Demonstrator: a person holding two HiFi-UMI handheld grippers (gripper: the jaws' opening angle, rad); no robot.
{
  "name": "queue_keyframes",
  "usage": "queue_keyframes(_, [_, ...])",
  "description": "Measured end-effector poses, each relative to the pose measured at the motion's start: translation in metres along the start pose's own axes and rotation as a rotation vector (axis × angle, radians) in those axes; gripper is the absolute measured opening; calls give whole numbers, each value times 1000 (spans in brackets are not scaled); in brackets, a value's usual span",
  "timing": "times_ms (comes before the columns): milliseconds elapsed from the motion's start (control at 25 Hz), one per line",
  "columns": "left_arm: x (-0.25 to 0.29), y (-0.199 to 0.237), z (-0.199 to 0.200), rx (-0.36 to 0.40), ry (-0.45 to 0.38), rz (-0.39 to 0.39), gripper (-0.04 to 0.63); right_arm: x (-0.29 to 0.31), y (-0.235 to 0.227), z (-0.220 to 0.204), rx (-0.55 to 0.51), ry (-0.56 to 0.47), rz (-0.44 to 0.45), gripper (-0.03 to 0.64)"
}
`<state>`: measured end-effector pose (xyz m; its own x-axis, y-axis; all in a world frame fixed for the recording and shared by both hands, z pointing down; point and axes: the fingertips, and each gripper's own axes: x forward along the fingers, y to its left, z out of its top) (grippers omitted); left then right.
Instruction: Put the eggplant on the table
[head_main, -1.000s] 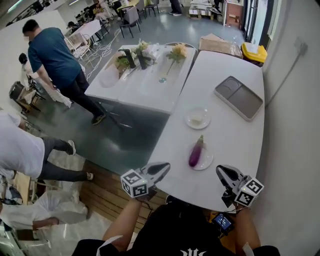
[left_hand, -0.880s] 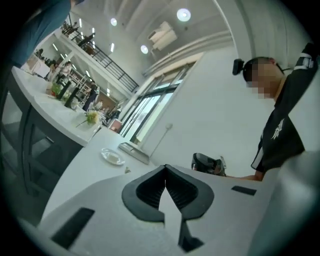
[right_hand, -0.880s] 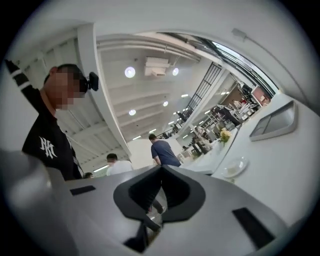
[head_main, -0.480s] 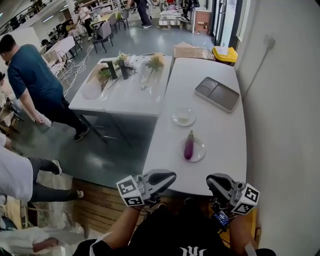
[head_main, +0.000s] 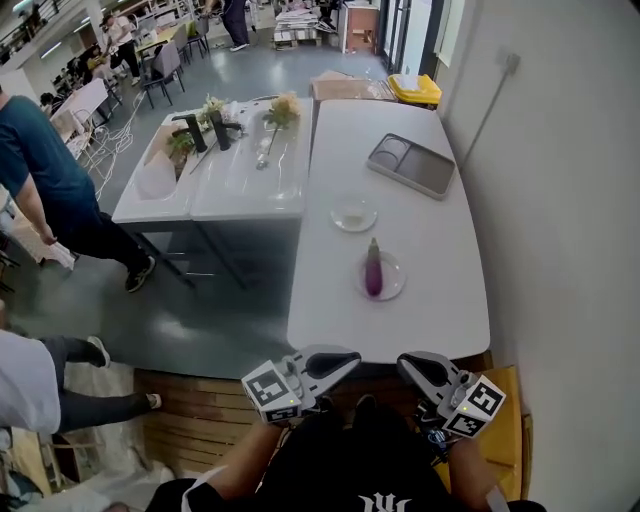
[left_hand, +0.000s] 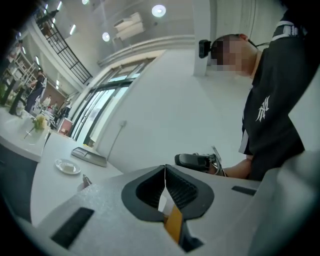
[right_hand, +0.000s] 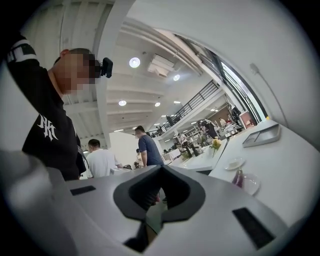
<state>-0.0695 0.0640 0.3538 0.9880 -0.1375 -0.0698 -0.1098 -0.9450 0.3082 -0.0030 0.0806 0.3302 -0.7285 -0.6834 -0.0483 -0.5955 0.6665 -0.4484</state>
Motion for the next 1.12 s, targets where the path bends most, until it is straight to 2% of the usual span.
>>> queue_keyframes(120, [-5,-7,10,10,-19,0,8,-3,13,4,-5,11,46,5])
queue_keyframes(280, [-17,-3,19,20,-40,55,8,9,17,16,-49,12,112,5])
queue_keyframes(520, [-26,-8,16,20,-20,105,8,14,11,24,-17,-28,140,4])
queue_keyframes(840, [-30,-7,14,49,-5,146,8,22,15,19,-66,-16,213,3])
queue_keyframes(1000, [-29,-15,12,40,-6,160,8,22,20,14,-54,-12,246,3])
queue_keyframes(1120, [-26,-19,13,70,-4,164,8,21,20,12,-35,-7,256,3])
